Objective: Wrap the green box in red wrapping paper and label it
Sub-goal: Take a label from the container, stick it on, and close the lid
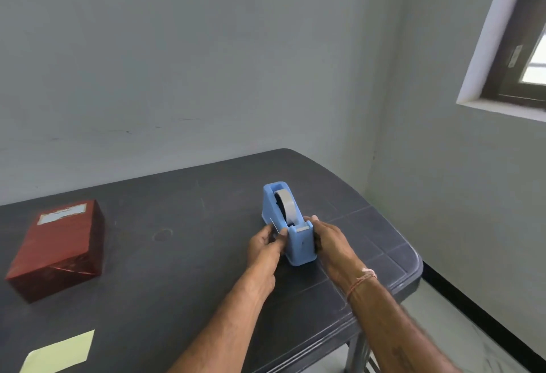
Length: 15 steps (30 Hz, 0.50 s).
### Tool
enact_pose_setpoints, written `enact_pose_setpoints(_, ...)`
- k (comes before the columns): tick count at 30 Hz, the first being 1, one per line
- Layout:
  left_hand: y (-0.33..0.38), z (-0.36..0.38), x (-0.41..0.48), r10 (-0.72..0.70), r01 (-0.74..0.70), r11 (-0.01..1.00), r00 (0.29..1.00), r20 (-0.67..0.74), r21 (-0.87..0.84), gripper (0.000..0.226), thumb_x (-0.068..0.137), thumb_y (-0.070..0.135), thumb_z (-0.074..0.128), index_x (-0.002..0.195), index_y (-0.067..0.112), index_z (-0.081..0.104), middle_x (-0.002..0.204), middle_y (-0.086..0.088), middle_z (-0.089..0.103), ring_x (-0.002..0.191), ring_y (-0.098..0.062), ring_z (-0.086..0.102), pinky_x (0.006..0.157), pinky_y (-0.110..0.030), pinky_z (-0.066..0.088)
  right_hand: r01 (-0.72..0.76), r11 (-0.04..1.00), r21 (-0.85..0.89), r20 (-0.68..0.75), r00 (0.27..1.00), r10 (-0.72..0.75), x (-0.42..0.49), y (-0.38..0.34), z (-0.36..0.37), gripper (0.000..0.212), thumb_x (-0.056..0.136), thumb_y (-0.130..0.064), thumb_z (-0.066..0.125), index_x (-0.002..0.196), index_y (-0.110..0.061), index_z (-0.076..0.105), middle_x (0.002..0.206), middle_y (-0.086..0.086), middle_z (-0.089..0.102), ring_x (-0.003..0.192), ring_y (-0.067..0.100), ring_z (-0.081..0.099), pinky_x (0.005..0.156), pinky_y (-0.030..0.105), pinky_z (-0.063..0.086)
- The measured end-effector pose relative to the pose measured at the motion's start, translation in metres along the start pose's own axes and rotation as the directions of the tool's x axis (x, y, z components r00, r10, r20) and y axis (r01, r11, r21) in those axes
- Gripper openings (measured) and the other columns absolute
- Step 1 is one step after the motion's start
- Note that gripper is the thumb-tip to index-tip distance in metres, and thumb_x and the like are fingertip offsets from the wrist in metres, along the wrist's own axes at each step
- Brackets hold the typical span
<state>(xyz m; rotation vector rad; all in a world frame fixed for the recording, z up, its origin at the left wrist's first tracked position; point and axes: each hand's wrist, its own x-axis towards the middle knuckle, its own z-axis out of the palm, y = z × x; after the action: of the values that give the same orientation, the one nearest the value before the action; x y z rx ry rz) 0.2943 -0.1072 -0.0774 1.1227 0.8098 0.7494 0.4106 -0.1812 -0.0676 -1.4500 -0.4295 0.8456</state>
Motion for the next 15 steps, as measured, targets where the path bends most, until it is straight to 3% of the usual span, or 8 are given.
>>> enact_pose_setpoints(2, 0.011, -0.015, -0.007, 0.000, 0.000, 1.000, 1.000, -0.025, 0.008, 0.021, 0.097, 0.017, 0.071, 0.118, 0.017, 0.068, 0.105, 0.003, 0.077, 0.096, -0.012, 0.072, 0.077, -0.025, 0.058, 0.077, 0.997, 0.020, -0.083, 0.994, -0.076, -0.004, -0.003, 0.005, 0.032, 0.106, -0.034, 0.053, 0.104, -0.009, 0.073, 0.103, 0.011, 0.076, 0.091, 0.022, 0.069, 0.084, 0.037, 0.055)
enact_pose_setpoints(3, 0.016, -0.028, -0.010, 0.016, -0.015, 1.000, 0.998, -0.056, 0.024, 0.024, 0.096, 0.018, 0.072, 0.119, 0.015, 0.065, 0.103, 0.003, 0.075, 0.089, -0.010, 0.070, 0.070, -0.022, 0.055, 0.144, 0.990, -0.015, -0.141, 0.979, -0.144, -0.008, -0.004, 0.011, 0.028, 0.104, -0.034, 0.057, 0.108, -0.011, 0.071, 0.111, 0.008, 0.073, 0.097, 0.019, 0.066, 0.088, 0.035, 0.053)
enact_pose_setpoints(6, 0.034, -0.080, -0.025, 0.121, -0.104, 0.988, 0.982, -0.146, 0.118, 0.031, 0.093, 0.017, 0.075, 0.121, 0.008, 0.066, 0.089, 0.006, 0.071, 0.070, -0.002, 0.061, 0.055, -0.015, 0.045, 0.391, 0.869, -0.305, -0.257, 0.845, -0.470, -0.030, -0.013, 0.046, 0.035, 0.099, -0.031, 0.065, 0.133, -0.020, 0.063, 0.129, -0.008, 0.062, 0.116, 0.009, 0.056, 0.101, 0.014, 0.039)
enact_pose_setpoints(7, 0.040, -0.097, -0.032, 0.156, -0.129, 0.979, 0.973, -0.172, 0.157, 0.030, 0.093, 0.016, 0.075, 0.120, 0.007, 0.067, 0.085, 0.006, 0.069, 0.068, 0.000, 0.060, 0.055, -0.013, 0.044, 0.495, 0.786, -0.370, -0.226, 0.773, -0.593, -0.040, -0.016, 0.061, 0.036, 0.097, -0.026, 0.067, 0.132, -0.019, 0.062, 0.126, -0.010, 0.059, 0.115, 0.006, 0.053, 0.098, 0.006, 0.034)
enact_pose_setpoints(9, 0.053, -0.143, -0.052, 0.231, -0.171, 0.954, 0.943, -0.241, 0.246, 0.025, 0.091, 0.013, 0.076, 0.114, 0.010, 0.069, 0.084, 0.006, 0.068, 0.070, 0.002, 0.061, 0.057, -0.010, 0.044, 0.617, 0.678, -0.401, -0.069, 0.717, -0.693, -0.054, -0.013, 0.104, 0.035, 0.093, -0.018, 0.073, 0.126, -0.017, 0.065, 0.122, -0.012, 0.060, 0.113, 0.008, 0.054, 0.099, 0.011, 0.036)
enact_pose_setpoints(12, 0.063, -0.228, -0.090, 0.333, -0.147, 0.888, 0.859, -0.390, 0.436, 0.030, 0.082, 0.020, 0.086, 0.108, 0.017, 0.071, 0.092, 0.004, 0.072, 0.082, -0.010, 0.067, 0.076, -0.021, 0.053, 0.647, 0.617, -0.448, 0.275, 0.756, -0.593, -0.074, 0.013, 0.177, 0.032, 0.088, -0.020, 0.078, 0.119, -0.020, 0.071, 0.116, -0.008, 0.067, 0.109, 0.010, 0.058, 0.098, 0.023, 0.043)
enact_pose_setpoints(15, 0.056, -0.306, -0.125, 0.319, 0.127, 0.767, 0.775, -0.546, 0.629, 0.044, 0.077, 0.033, 0.089, 0.115, 0.022, 0.071, 0.109, 0.001, 0.073, 0.097, -0.018, 0.069, 0.092, -0.036, 0.054, 0.606, 0.645, -0.465, 0.575, 0.761, -0.300, -0.094, 0.042, 0.238, 0.036, 0.085, -0.022, 0.082, 0.120, -0.017, 0.072, 0.117, -0.002, 0.071, 0.105, 0.011, 0.063, 0.099, 0.027, 0.050)
